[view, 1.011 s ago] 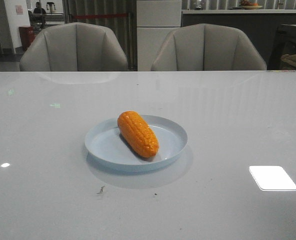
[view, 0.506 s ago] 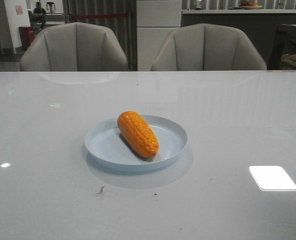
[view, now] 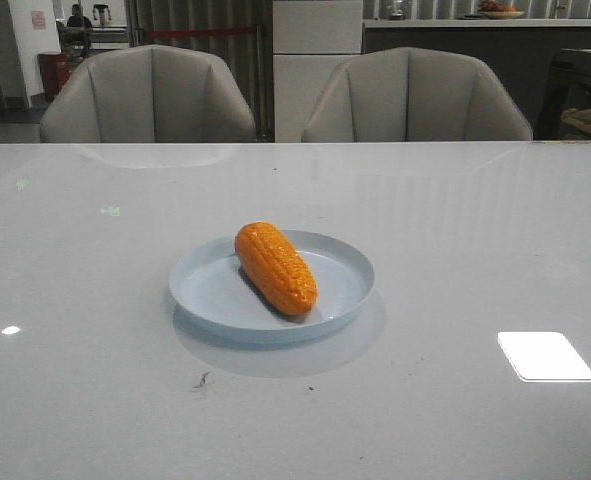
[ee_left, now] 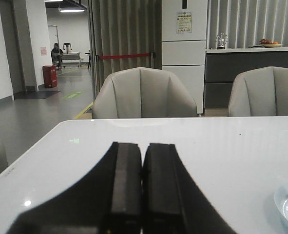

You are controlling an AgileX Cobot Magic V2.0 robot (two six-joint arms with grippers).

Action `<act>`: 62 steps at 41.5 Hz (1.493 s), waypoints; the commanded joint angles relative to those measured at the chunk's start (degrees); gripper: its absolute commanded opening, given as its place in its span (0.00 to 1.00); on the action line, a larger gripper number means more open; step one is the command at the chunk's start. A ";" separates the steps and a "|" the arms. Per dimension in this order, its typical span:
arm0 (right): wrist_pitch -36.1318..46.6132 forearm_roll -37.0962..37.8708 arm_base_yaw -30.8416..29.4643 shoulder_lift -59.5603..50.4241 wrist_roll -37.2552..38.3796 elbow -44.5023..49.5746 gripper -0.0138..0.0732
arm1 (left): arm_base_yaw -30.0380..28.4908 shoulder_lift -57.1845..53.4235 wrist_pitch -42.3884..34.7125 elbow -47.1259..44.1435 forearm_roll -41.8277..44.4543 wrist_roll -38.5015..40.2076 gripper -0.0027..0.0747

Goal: Place corn on plate with both arms

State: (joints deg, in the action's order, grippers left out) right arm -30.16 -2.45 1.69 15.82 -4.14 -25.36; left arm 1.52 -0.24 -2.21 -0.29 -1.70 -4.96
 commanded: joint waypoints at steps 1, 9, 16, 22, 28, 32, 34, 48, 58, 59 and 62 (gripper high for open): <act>16.50 -0.52 0.02 -3.84 -0.29 4.33 0.65 | 0.04 -0.85 -4.76 -2.19 -0.59 0.15 0.16; 36.71 -0.52 0.02 -11.83 -0.29 17.80 0.31 | 0.04 -0.85 -4.76 -2.19 -0.59 0.15 0.16; 40.61 -0.52 0.02 -12.98 -0.23 25.79 0.22 | 0.04 -0.85 -4.76 -2.19 -0.59 0.15 0.16; 33.01 -0.52 0.02 -13.16 -0.23 25.81 0.22 | 0.04 -0.85 -4.76 -2.19 -0.59 0.15 0.16; 27.62 -0.52 0.02 -17.84 -0.23 25.81 0.22 | 0.04 -0.85 -4.76 -2.19 -0.59 0.15 0.16; 27.49 -0.52 0.02 -17.50 -0.23 25.81 0.22 | 0.04 -0.85 -4.76 -2.19 -0.59 0.15 0.16; 27.09 -0.52 0.02 -17.64 -0.23 25.81 0.22 | 0.04 -0.85 -4.76 -2.19 -0.59 0.15 0.16; 26.97 -0.52 0.02 -17.75 -0.23 25.81 0.22 | 0.04 -0.85 -4.76 -2.19 -0.59 0.15 0.16; 26.97 -0.52 0.02 -17.75 -0.23 25.81 0.22 | 0.04 -0.85 -4.76 -2.19 -0.59 0.15 0.16; 26.97 -0.52 0.02 -17.75 -0.23 25.81 0.22 | 0.04 -0.85 -4.76 -2.19 -0.59 0.15 0.16; 26.97 -0.52 0.02 -17.75 -0.23 25.81 0.22 | 0.04 -0.85 -4.76 -2.19 -0.59 0.15 0.16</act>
